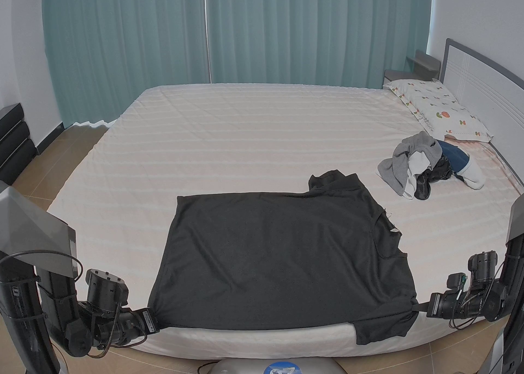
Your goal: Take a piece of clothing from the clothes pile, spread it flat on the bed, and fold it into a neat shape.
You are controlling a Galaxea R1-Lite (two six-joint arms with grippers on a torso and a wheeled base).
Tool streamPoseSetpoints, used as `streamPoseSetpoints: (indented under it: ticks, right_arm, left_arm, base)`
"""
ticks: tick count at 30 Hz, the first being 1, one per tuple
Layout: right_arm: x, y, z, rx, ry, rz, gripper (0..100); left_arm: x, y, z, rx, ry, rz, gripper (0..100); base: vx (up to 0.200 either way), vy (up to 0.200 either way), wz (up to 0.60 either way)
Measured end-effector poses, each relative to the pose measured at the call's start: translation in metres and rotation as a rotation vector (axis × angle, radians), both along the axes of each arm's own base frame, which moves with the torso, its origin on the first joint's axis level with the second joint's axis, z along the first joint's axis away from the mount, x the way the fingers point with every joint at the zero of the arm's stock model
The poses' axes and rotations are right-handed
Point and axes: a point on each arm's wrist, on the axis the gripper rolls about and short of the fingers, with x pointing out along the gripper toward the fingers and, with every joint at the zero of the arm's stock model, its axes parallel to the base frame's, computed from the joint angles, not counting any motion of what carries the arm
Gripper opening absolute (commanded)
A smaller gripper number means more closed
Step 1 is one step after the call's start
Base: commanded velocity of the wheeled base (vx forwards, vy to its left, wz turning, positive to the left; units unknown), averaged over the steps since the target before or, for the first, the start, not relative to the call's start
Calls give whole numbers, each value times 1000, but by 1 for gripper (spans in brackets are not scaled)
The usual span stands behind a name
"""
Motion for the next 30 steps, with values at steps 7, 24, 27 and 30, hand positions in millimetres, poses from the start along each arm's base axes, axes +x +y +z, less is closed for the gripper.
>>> streamPoseSetpoints:
  ticks: [7,24,27,30]
  right_arm:
    - [-13,2,1,-61,60,100,0]
    - [-27,4,4,-135,135,188,0]
    - [-29,4,5,-142,138,196,0]
    - [-33,4,7,-142,155,205,0]
  left_arm:
    - [-6,3,9,45,14,-41,0]
    - [-21,8,6,136,138,-129,0]
    - [-22,8,7,139,146,-131,0]
    - [-24,8,7,147,154,-141,0]
  base:
    - [0,0,0]
    - [0,0,0]
    - [0,0,0]
    - [0,0,0]
